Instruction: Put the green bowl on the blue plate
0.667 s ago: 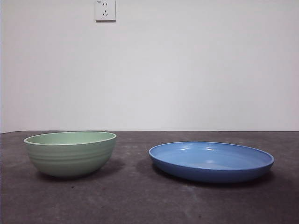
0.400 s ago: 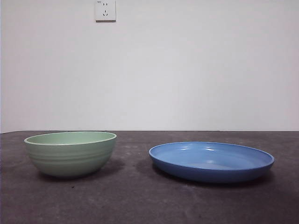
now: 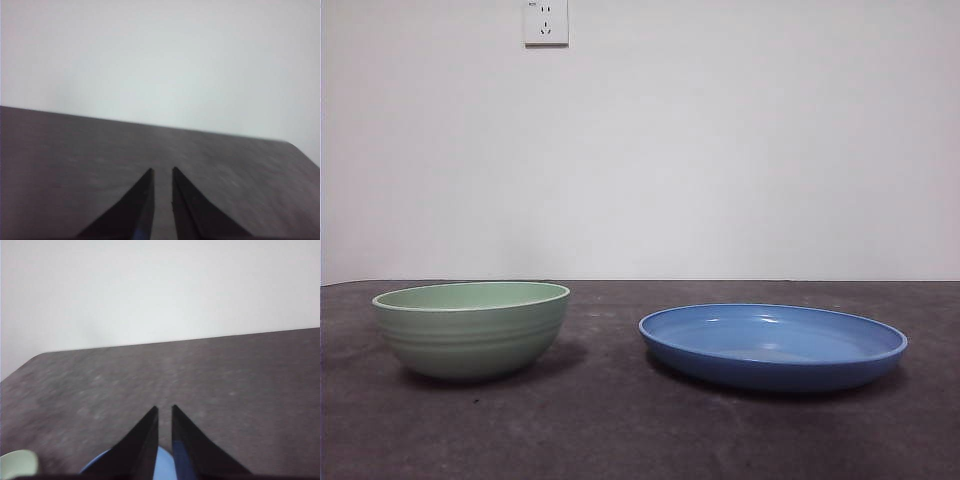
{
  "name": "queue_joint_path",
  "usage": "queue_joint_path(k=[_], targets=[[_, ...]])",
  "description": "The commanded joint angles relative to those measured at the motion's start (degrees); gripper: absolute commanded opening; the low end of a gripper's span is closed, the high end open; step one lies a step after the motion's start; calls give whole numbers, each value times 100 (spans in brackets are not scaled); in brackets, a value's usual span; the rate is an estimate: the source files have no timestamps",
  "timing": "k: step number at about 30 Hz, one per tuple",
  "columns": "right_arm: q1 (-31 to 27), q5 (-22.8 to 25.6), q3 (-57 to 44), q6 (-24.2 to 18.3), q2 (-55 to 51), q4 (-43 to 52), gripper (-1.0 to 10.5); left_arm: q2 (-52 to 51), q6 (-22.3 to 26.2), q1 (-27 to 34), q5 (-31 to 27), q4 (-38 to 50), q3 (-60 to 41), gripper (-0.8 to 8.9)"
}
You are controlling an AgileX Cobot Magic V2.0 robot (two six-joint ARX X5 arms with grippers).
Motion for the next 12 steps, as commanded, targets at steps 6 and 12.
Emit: queue_joint_path(k=[6, 12], targets=[[363, -197, 1222, -463, 1202, -1047, 41, 562, -37, -24, 1102, -450, 387, 57], [654, -214, 1353, -269, 1532, -1021, 41, 570, -35, -72, 1121, -822, 387, 57]])
